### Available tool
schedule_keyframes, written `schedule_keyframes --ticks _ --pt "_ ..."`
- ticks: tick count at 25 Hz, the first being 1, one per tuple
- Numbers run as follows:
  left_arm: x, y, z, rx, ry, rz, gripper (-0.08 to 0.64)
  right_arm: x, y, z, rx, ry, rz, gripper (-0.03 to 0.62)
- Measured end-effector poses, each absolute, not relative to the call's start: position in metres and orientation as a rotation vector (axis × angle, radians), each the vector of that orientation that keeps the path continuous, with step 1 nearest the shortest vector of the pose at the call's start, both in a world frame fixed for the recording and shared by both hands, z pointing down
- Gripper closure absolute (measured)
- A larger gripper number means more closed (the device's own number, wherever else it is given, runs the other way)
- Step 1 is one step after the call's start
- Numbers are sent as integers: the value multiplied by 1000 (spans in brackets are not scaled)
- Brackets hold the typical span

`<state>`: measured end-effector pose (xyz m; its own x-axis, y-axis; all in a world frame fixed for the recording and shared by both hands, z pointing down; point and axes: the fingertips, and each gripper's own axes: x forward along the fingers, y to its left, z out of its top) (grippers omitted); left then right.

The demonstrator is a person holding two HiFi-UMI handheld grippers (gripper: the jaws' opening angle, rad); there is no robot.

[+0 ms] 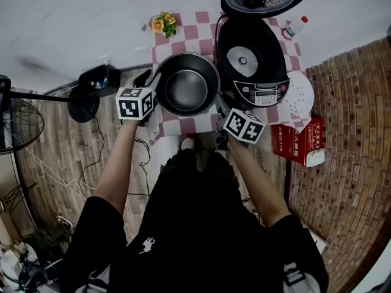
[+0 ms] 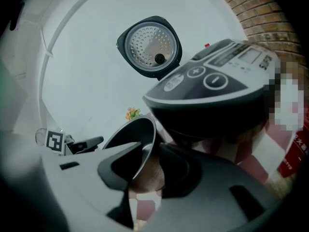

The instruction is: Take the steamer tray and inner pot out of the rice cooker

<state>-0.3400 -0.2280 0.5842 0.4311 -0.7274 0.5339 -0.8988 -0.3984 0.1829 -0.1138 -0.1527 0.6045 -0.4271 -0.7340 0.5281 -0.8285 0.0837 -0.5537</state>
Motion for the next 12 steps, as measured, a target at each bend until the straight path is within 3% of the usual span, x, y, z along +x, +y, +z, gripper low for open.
schedule_keyframes --ticks 8,12 --pt "-334 -198 542 2273 -1525 532 411 -104 -118 564 1370 -2383 1130 492" --pt "-324 -174 512 2275 -1607 495 449 -85 -101 534 1256 -2484 1034 494"
